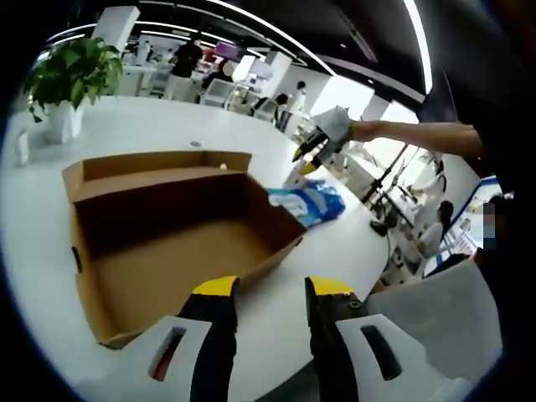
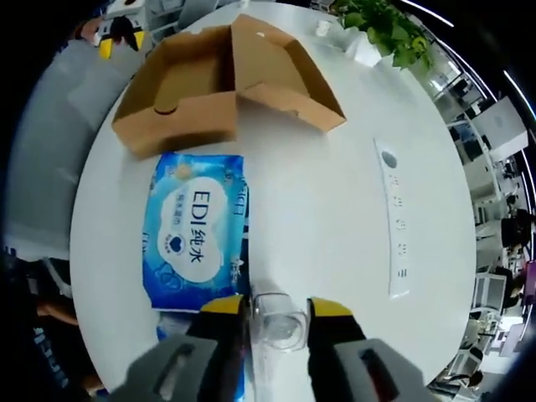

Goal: Operate the shoe box by opening the lid, removing the specified soft item, and placing it in the target area until the item is outside and the box remains undamaged.

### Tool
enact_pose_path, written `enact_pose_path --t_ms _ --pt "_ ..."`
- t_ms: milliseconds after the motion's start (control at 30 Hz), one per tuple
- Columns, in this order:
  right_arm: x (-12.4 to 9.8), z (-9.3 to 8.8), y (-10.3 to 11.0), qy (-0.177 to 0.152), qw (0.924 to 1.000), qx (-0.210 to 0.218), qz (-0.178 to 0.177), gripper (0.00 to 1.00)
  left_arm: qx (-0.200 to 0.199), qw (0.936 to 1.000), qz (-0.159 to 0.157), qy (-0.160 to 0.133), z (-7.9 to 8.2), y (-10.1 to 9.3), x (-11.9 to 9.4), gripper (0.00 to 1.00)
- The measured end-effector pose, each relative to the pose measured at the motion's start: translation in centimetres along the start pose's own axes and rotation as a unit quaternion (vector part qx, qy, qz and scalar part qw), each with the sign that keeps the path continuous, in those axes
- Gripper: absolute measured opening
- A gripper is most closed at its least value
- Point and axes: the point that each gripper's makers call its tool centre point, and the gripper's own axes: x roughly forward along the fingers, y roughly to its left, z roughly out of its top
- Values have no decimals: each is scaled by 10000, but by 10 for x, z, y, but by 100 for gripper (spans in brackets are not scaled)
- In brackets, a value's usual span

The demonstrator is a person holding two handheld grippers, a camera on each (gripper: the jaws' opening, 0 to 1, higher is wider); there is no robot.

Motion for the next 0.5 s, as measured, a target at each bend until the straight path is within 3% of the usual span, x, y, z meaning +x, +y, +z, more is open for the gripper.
enact_pose_path --t_ms 233,367,500 --pt "-13 6 -9 -277 9980 473 -308 32 -19 10000 -8 14 -1 -1 0 31" --pt "-24 6 -10 -303 9974 497 -424 34 -31 10000 -19 17 0 0 0 31" --pt "-35 5 -9 -479 9930 915 -580 37 -36 10000 -33 30 -1 -1 1 31"
